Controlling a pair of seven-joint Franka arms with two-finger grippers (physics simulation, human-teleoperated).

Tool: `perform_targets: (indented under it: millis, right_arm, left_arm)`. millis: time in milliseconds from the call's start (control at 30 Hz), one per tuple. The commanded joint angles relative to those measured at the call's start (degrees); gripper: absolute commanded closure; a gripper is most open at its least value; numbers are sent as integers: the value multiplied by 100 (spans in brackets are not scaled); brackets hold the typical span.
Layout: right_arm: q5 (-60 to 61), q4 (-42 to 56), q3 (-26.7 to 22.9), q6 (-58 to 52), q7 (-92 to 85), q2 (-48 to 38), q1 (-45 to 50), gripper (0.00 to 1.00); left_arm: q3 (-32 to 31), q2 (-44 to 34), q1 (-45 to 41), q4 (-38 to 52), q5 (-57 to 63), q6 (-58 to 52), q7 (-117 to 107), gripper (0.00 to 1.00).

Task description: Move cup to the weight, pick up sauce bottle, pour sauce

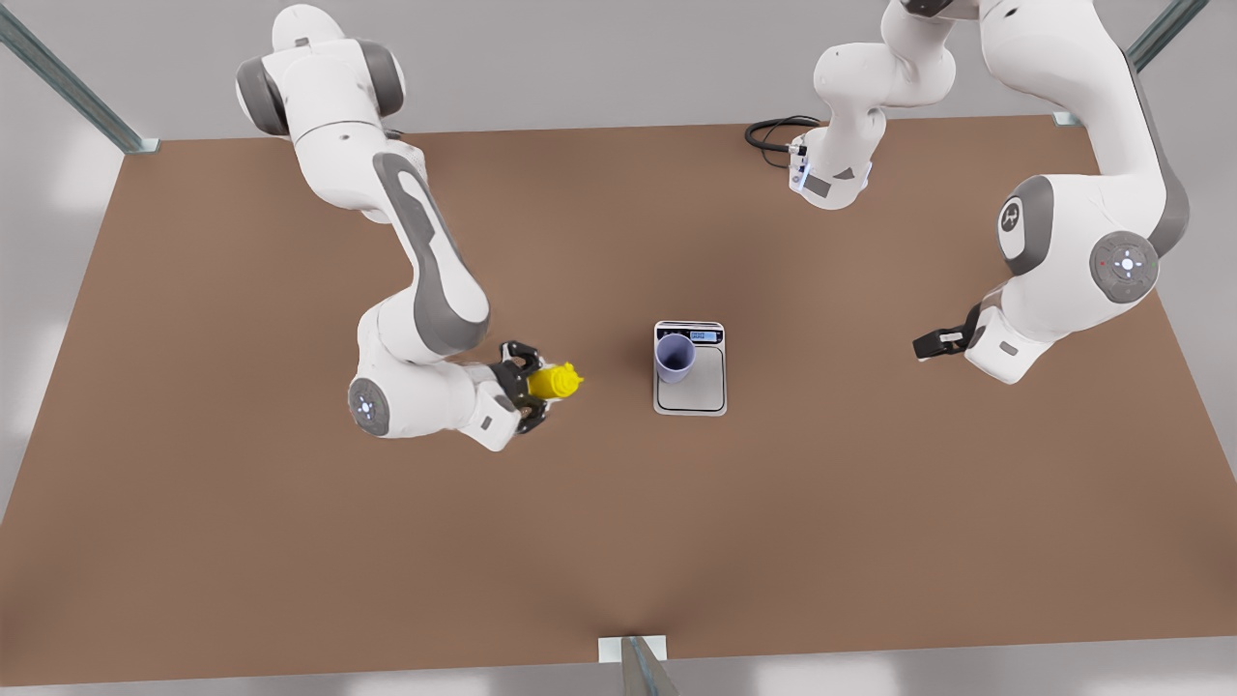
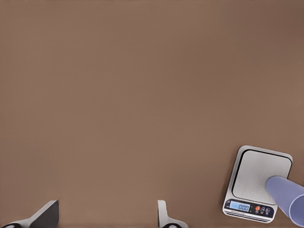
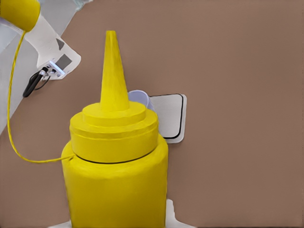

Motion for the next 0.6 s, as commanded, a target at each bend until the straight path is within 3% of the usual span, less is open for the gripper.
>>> perform_targets:
  millis: [0, 100, 167, 267, 500, 567]
  right_arm:
    - [5, -1, 166, -11, -48, 1, -165, 44]
    - [-13, -63, 967, -222, -488, 54, -1194, 44]
    - [-4, -72, 1257, -433, -716, 151, -1643, 44]
    - [5, -124, 1301, -644, -1077, 239, -1916, 44]
    - [5, -318, 2646, -653, -2307, 889, -3454, 44]
    - [5, -318, 2655, -758, -2527, 968, -3603, 44]
  left_arm:
    - [0, 0, -1, 0, 1, 0, 0, 0]
    - [0, 0, -1, -8, 1, 0, 0, 0]
    - [0, 0, -1, -8, 1, 0, 0, 0]
    - [0, 8, -1, 0, 1, 0, 0, 0]
    - [0, 0, -1, -8, 1, 0, 0, 0]
    - [0, 0, -9, -8, 1, 0, 0, 0]
